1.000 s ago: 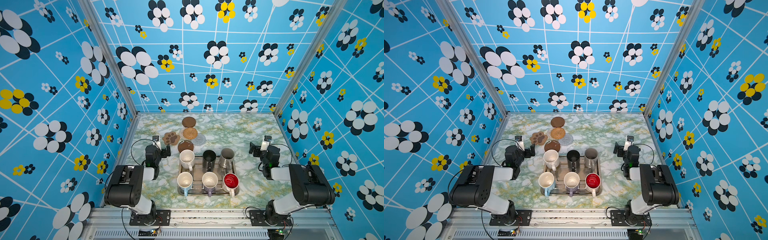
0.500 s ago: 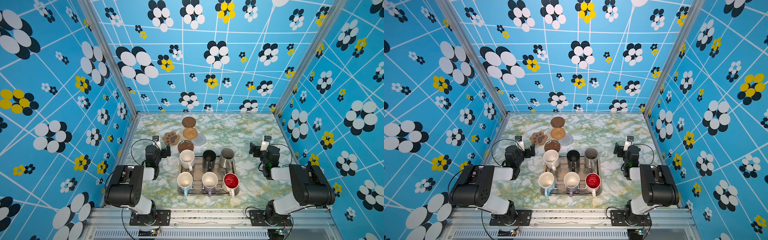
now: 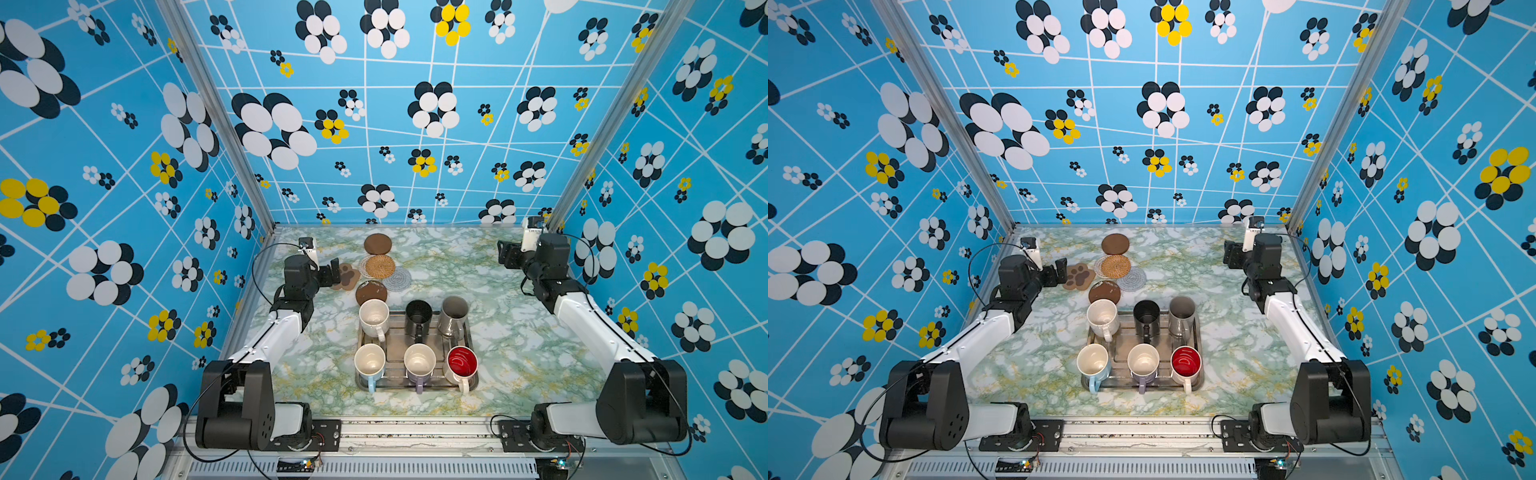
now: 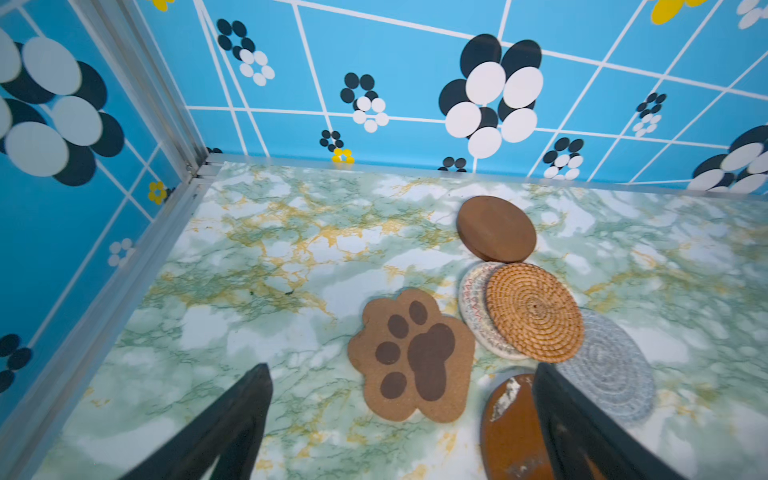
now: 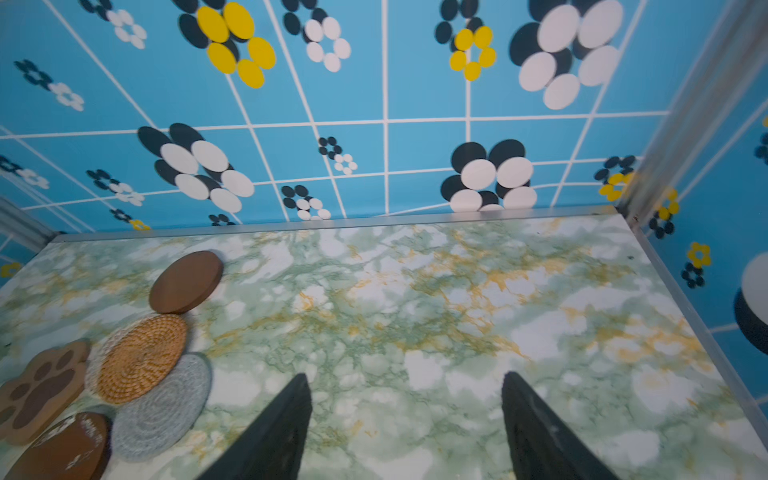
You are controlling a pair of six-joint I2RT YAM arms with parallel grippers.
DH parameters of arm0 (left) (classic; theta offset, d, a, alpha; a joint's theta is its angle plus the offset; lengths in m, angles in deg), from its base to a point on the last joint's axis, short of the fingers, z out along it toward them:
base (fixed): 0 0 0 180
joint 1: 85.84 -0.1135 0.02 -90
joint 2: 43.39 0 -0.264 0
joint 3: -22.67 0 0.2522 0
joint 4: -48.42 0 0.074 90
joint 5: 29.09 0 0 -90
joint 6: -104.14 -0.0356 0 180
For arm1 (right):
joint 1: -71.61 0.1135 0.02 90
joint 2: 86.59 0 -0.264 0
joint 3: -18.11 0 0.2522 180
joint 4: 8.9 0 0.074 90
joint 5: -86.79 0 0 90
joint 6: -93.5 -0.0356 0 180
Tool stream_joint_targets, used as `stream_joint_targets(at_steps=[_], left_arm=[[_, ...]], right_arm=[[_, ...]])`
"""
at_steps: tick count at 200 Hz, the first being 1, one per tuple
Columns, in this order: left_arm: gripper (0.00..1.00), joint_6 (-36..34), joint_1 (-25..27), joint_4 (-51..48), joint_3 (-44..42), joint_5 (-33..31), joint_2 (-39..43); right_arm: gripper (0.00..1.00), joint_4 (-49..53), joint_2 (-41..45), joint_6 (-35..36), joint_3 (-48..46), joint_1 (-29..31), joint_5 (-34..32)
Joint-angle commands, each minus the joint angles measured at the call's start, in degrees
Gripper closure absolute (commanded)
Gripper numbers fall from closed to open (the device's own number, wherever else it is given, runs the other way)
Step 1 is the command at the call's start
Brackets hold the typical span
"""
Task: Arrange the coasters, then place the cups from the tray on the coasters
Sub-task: 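Reach both grippers forward toward the cluster of coasters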
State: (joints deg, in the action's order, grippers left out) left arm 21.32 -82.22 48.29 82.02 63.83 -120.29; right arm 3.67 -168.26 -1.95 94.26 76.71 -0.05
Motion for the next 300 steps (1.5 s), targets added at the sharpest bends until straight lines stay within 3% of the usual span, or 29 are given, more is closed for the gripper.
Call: stream_joint_targets(at_steps=[1,27,70,108,139,168,191,255,300], left_arm=[[0.03,3.4,4.0,-10.0,5.8,1.4,0.4],[0.06,5.2,9.7,-17.3,14.8,-2.2,-3.0],[0.12,11.4,18.9,-26.7,27.5,-15.9,-12.3],[0.15,15.2,26.3,-21.4,26.3,-18.0,-16.3],[0.20,18.6,28.2,-20.6,28.3,-17.8,-18.9],[0.21,20.4,28.3,-20.0,28.4,-18.7,-19.4],[0.21,20.9,28.2,-21.3,28.5,-20.4,-19.5],[0.23,22.1,27.0,-23.3,28.1,-21.4,-19.1],[0.25,22.5,27.0,-23.2,26.2,-21.7,-17.3]], right_arm=[[0.31,15.8,-6.5,-0.4,9.3,3.7,5.8],[0.36,22.6,-14.2,-2.3,20.0,7.8,7.0],[0.38,25.5,-27.1,-3.6,33.8,15.1,9.5],[0.51,36.5,-41.2,-1.8,50.5,17.5,14.5],[0.68,48.9,-53.4,0.5,66.9,18.0,16.2],[0.76,54.9,-60.7,0.8,77.1,18.7,20.8],[0.78,57.6,-64.1,0.9,80.8,19.6,22.9],[0.79,58.1,-66.8,0.6,81.3,21.7,24.6],[0.84,57.0,-68.8,-1.4,82.1,22.1,26.8]])
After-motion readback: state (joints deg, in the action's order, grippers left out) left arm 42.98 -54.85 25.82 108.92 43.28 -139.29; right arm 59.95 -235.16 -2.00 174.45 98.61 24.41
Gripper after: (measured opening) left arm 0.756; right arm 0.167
